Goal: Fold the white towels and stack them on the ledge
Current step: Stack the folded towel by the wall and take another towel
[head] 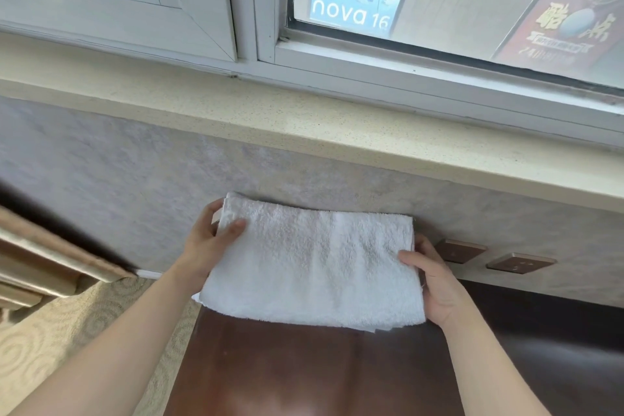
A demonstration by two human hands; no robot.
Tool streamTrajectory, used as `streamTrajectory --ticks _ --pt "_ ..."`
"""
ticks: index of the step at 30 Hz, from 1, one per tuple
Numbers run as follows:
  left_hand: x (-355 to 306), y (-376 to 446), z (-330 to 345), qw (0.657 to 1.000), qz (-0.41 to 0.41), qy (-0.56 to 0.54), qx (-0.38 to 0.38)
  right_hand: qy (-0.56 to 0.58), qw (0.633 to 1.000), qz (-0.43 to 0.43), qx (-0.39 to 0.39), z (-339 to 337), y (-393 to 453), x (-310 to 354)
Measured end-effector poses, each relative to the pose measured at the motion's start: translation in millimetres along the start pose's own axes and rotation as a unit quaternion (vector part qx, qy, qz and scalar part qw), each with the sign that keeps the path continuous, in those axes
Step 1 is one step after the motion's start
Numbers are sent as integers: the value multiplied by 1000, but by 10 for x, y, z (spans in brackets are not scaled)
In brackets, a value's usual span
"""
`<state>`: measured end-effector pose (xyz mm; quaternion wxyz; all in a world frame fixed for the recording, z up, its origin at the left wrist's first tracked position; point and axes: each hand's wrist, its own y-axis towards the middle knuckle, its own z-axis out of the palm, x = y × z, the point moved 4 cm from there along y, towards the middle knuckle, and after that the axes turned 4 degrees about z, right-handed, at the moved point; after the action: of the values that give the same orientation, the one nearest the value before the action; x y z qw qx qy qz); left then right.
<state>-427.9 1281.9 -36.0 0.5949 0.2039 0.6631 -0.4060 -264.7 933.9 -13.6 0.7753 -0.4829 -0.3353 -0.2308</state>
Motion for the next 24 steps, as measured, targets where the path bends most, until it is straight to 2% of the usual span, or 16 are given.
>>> streamTrajectory --ticks 4,8,11,13,15,17,20,24 --pt "98 66 20 995 -35 92 -32 -30 997 -13 -76 -72 49 -41" --pt "72 123 74 989 -28 141 -41 -167 972 -27 -166 36 76 -82" --pt "91 101 37 994 -22 95 -42 -368 893 -25 -259 137 59 -58" --pt "83 65 12 995 -9 79 -52 -481 828 -39 -284 209 57 -60" --pt "72 52 17 995 10 75 -66 -546 778 -85 -299 284 38 -41" --pt "52 60 35 994 22 73 -82 -555 750 -148 -329 315 -1 10" --pt "65 114 51 993 12 93 -79 -543 745 -161 -352 288 -5 -20" --pt "59 151 104 983 -26 168 -73 -490 805 -56 -330 202 92 -162"
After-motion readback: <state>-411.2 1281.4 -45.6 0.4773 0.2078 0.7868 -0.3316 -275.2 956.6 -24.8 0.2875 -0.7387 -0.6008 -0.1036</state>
